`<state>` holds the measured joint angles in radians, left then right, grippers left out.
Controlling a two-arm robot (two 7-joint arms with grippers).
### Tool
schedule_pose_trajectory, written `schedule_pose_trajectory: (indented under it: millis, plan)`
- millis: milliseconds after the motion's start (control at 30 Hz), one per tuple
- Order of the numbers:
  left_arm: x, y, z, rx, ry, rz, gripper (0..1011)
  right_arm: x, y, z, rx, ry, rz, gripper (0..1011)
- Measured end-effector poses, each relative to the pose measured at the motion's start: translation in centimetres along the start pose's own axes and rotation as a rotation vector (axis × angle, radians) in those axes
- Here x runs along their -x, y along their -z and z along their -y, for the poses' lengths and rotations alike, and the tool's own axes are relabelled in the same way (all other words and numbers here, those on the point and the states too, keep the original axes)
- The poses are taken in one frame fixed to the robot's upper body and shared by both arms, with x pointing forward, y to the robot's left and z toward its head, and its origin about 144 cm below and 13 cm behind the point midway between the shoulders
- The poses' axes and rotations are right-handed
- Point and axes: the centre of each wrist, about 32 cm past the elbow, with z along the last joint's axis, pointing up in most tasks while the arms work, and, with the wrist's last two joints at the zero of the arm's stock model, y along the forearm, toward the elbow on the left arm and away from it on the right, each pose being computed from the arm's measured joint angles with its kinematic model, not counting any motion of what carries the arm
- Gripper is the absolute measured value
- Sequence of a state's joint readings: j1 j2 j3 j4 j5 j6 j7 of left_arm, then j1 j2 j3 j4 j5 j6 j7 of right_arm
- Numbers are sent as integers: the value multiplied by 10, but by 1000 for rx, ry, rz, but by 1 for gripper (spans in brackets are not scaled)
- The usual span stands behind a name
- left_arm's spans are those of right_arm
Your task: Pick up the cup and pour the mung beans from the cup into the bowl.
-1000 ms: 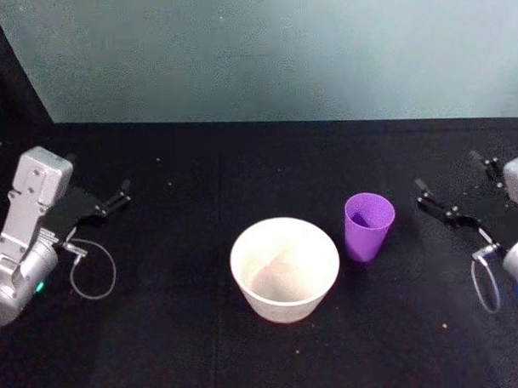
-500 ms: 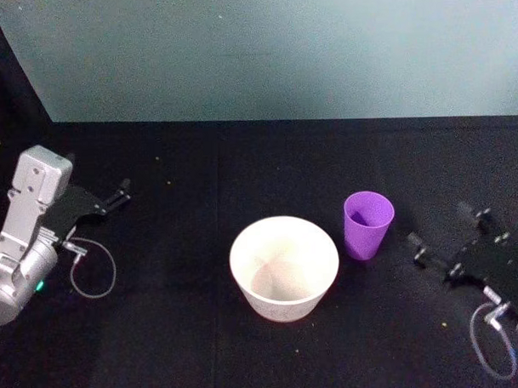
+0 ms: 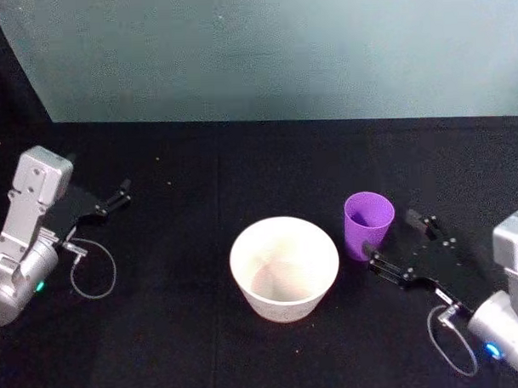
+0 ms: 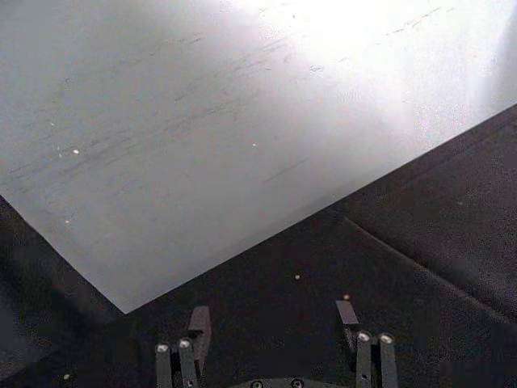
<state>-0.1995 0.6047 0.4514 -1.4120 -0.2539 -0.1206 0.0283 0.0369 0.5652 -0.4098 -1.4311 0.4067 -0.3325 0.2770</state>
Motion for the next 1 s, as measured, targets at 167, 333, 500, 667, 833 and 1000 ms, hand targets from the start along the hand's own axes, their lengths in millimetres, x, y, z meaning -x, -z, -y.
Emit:
schedule_pose_trajectory:
  millis: [167,333,500,667,833,1000]
  plan:
    - [0,0,0,0,0,0,1011,0,0,-17,3,-4,-6,1003]
    - [0,0,0,0,0,0,1011,-1,1,-31,5,6,-26,1003]
    - [0,0,0,0,0,0,1011,-1,2,-41,12,3,-44,1003]
    - [0,0,0,0,0,0,1011,-1,3,-48,19,2,-61,1003]
    - [0,0,0,0,0,0,1011,-2,2,-52,19,4,-70,1003]
    - [0,0,0,0,0,0,1012,-2,2,-52,20,4,-69,1003]
